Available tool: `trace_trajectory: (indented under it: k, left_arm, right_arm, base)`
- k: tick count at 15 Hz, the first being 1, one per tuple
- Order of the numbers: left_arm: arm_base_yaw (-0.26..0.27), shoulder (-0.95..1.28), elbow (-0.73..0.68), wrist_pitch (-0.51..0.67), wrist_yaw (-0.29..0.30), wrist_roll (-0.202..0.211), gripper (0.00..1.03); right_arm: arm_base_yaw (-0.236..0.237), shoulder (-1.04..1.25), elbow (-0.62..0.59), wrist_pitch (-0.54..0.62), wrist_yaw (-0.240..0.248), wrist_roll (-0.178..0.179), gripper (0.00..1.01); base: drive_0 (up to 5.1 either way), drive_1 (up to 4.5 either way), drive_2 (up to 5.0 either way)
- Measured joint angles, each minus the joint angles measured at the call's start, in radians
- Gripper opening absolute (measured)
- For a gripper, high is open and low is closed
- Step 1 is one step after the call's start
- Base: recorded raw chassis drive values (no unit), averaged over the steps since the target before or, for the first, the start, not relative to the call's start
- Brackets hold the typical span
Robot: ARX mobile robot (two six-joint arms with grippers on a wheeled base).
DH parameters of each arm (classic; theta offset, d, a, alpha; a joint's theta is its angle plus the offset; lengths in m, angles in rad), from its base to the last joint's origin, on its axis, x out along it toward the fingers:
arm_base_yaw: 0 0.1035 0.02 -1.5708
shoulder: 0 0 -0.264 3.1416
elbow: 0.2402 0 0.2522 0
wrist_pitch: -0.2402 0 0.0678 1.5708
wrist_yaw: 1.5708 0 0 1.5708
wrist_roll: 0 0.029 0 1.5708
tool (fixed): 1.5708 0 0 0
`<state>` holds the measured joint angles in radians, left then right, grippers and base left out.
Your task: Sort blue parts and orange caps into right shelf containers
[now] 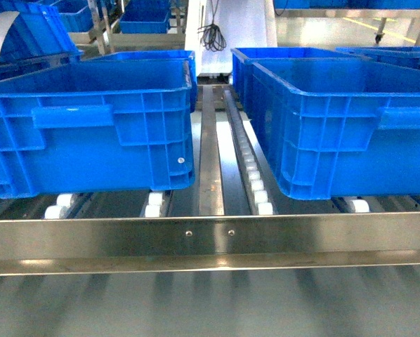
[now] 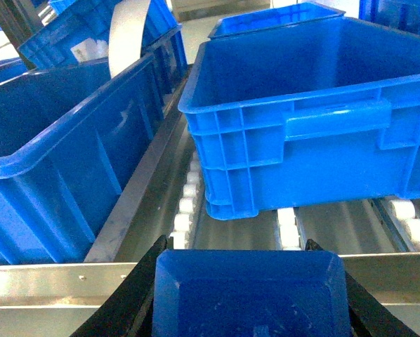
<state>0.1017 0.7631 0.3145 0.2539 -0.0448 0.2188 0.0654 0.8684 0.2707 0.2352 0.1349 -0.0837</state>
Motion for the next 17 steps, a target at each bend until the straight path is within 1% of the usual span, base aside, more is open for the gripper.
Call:
trace_trajectory:
  k: [17]
  left_arm:
    - [0.000, 0.000, 0.000, 0.000, 0.000, 0.000, 0.44]
  right_arm:
    - [0.000, 0.000, 0.000, 0.000, 0.000, 0.000, 0.44]
  base:
    - [0.0, 0.00, 0.0]
